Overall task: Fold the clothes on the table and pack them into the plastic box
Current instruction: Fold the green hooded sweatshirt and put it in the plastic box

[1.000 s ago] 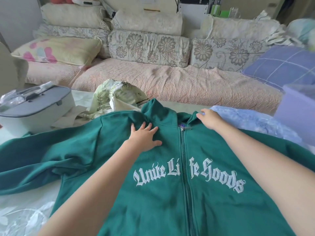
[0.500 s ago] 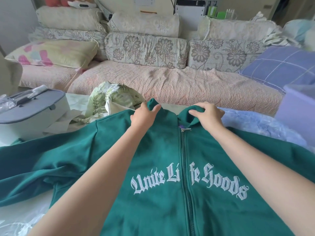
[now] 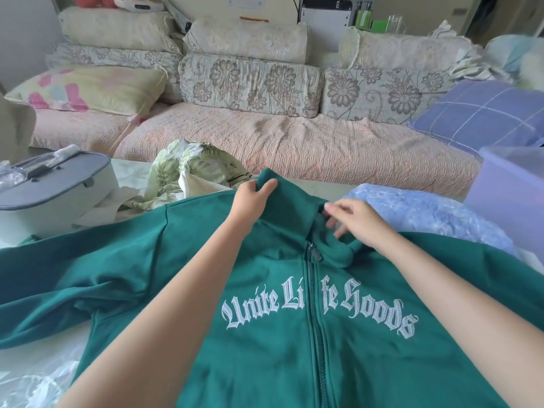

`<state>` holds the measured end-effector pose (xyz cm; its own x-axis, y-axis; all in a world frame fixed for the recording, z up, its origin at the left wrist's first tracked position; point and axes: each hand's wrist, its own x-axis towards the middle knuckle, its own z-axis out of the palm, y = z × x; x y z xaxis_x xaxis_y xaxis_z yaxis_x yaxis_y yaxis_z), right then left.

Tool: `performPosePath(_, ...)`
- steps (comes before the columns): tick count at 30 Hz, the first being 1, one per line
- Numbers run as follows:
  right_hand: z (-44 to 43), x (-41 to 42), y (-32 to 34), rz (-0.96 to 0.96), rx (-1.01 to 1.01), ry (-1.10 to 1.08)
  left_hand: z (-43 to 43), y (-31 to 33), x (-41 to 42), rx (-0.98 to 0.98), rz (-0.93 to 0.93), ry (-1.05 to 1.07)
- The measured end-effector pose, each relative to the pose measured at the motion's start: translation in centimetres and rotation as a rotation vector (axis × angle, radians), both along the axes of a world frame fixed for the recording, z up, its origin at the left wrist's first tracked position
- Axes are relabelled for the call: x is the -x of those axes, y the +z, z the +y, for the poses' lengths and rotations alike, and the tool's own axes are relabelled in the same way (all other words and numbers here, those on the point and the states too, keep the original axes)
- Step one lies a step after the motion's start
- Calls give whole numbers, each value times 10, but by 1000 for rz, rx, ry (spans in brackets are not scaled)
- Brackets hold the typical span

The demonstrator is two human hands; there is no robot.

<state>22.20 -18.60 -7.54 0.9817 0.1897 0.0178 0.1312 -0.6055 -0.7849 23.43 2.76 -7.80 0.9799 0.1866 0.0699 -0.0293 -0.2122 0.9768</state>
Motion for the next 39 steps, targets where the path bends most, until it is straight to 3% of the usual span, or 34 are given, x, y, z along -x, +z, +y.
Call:
performPosePath(7, 26, -19, 11, 71, 11, -218, 11, -4, 35, 115, -111, -174)
performPosePath(9, 37, -24, 14, 193, 74, -240, 18, -9, 40, 146, -81, -252)
performPosePath(11, 46, -34, 10, 301, -14, -202, 24, -15, 44, 135, -51, -375)
performPosePath(15, 67, -28, 15, 354, -259, -161, 31, -21, 51, -244, -93, -490)
performPosePath(19, 72, -17, 0, 191, -263, -249, 33, -16, 55, -530, -70, -499)
performPosePath(25, 79, 51, -23, -446, -160, -238, 19, 6, 33, -50, 116, -90)
performPosePath(26, 82, 62, -29, -516, -121, -213, 13, 9, 29, -20, 193, -84)
performPosePath(28, 90, 89, -37, -593, -84, -129, 0, 12, 26, -196, 295, -64)
performPosePath(29, 93, 100, -41, -606, -82, -77, -6, 9, 26, -297, 305, -42)
performPosePath(31, 96, 115, -48, -603, -51, 15, -12, 3, 24, -291, 258, 40)
performPosePath(33, 94, 121, -43, -525, -65, 87, -12, 5, 25, -1, 235, 49)
performPosePath(35, 81, 112, -27, -402, -213, 36, -14, 13, 30, 311, 204, -23)
performPosePath(39, 29, 54, 3, -318, -362, -274, -11, 38, 46, 468, 43, -190)
